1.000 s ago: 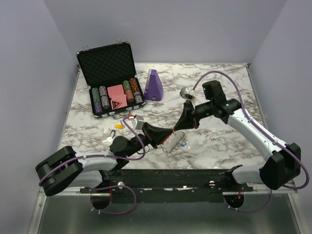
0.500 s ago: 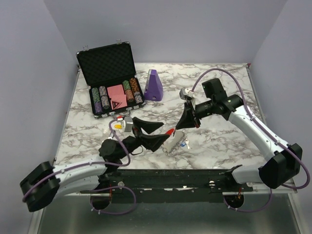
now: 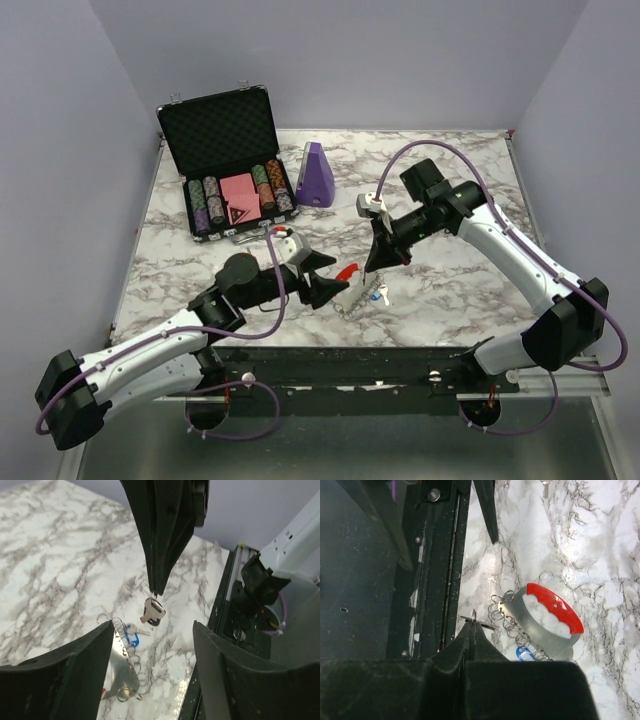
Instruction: Put the keys on the keyring
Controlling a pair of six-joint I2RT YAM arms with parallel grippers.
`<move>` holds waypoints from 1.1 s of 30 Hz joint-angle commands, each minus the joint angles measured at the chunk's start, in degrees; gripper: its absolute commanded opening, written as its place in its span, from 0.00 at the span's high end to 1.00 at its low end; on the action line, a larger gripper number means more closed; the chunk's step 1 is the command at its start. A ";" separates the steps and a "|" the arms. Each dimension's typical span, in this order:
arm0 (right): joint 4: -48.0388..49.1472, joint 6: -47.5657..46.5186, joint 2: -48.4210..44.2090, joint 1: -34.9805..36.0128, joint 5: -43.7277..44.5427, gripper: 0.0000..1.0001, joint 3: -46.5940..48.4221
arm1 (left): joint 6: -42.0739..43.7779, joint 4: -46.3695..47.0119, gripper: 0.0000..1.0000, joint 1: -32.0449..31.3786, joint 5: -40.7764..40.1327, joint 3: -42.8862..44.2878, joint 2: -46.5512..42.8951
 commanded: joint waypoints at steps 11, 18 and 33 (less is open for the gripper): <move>-1.57 -1.75 -0.85 1.05 0.55 0.99 -0.70 | 10.51 6.64 0.47 0.22 12.07 4.60 13.67; -1.39 -2.01 -1.20 1.22 0.38 0.99 -1.14 | 11.04 7.53 0.55 0.22 12.42 5.12 15.78; -1.65 -2.36 -1.20 1.49 -0.41 0.99 -1.23 | 10.25 7.79 0.76 0.22 13.04 6.70 18.60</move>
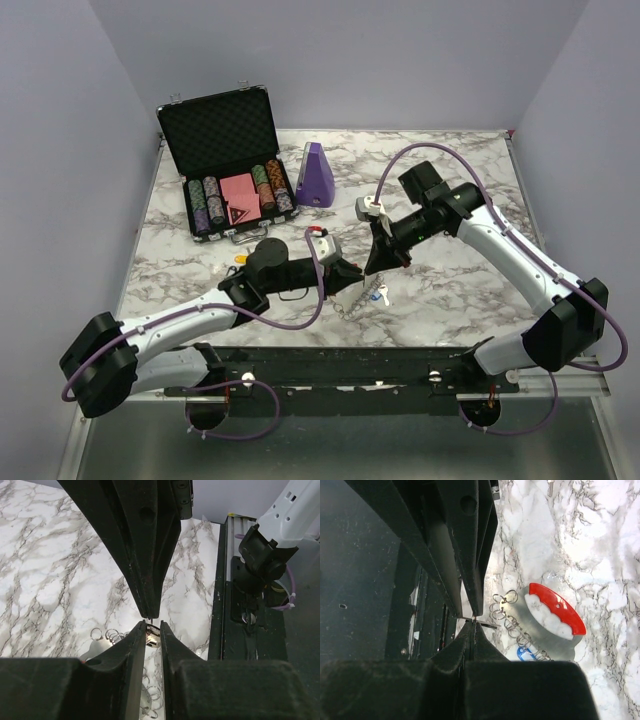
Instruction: Put the keys on the keyring
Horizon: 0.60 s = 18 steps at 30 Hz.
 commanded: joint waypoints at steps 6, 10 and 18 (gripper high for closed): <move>-1.11 -1.03 -0.98 0.53 -0.72 0.99 -0.53 | 0.33 0.25 0.90 0.09 3.05 2.53 1.31; -1.20 -1.03 -0.98 0.44 -0.72 0.99 -0.44 | 0.50 -1.16 1.00 0.18 4.11 3.41 2.10; -0.93 -0.77 -1.33 0.53 -0.98 0.98 -0.62 | -1.78 -1.16 1.00 0.18 1.84 3.15 1.67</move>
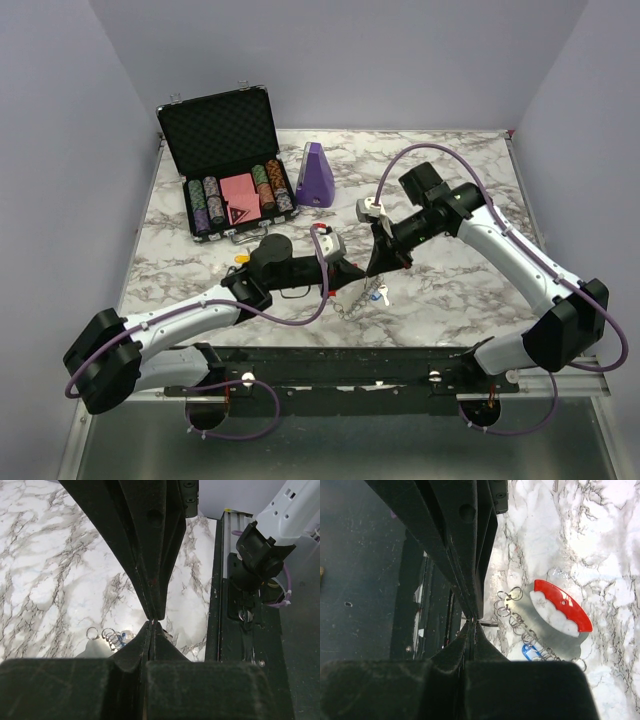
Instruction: Put the keys on the keyring
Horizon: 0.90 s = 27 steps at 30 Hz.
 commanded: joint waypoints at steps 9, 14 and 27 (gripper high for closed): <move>5.03 4.50 -3.84 -0.13 -4.34 0.48 -2.10 | -14.93 16.84 1.00 0.07 -8.35 -8.34 -5.28; 10.39 7.05 -5.77 -2.50 -10.14 0.47 -5.27 | -22.05 30.91 1.00 -0.02 -12.48 -14.49 -6.26; 22.70 15.05 -7.00 -2.86 -13.66 0.54 -10.72 | -26.46 38.93 1.00 -0.28 -13.19 -15.73 -3.18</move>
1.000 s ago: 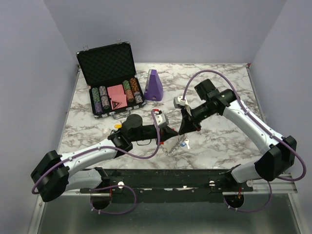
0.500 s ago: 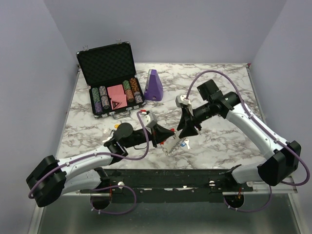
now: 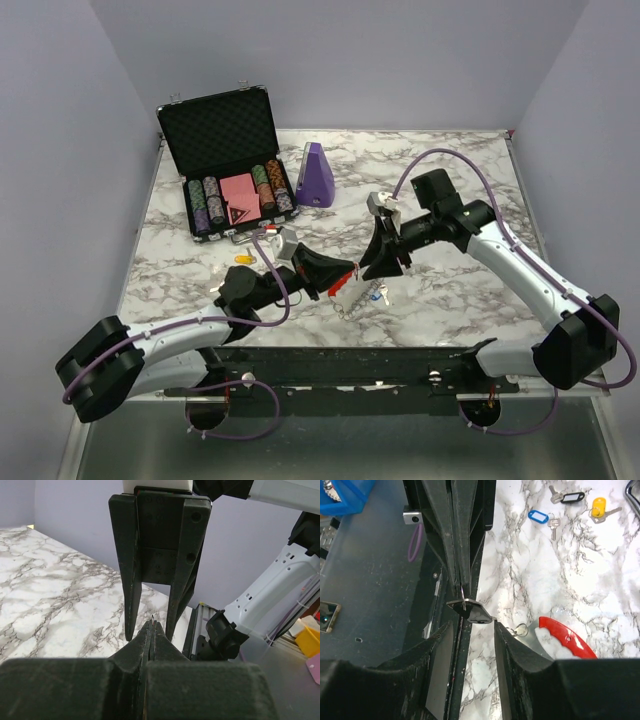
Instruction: Put the keys on the keyring
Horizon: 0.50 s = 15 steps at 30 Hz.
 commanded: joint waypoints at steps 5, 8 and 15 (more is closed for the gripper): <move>5.61 4.15 -0.14 -0.10 -3.66 0.57 0.89 | -2.04 4.70 1.00 -0.37 -1.19 -0.26 1.35; 5.70 4.41 0.30 -0.02 -4.09 0.60 1.24 | -2.22 5.05 1.00 -0.37 -1.11 -0.35 1.70; 4.83 3.89 -0.13 -0.10 -5.85 0.66 1.86 | -2.57 5.84 1.00 -0.46 -1.37 -0.61 2.58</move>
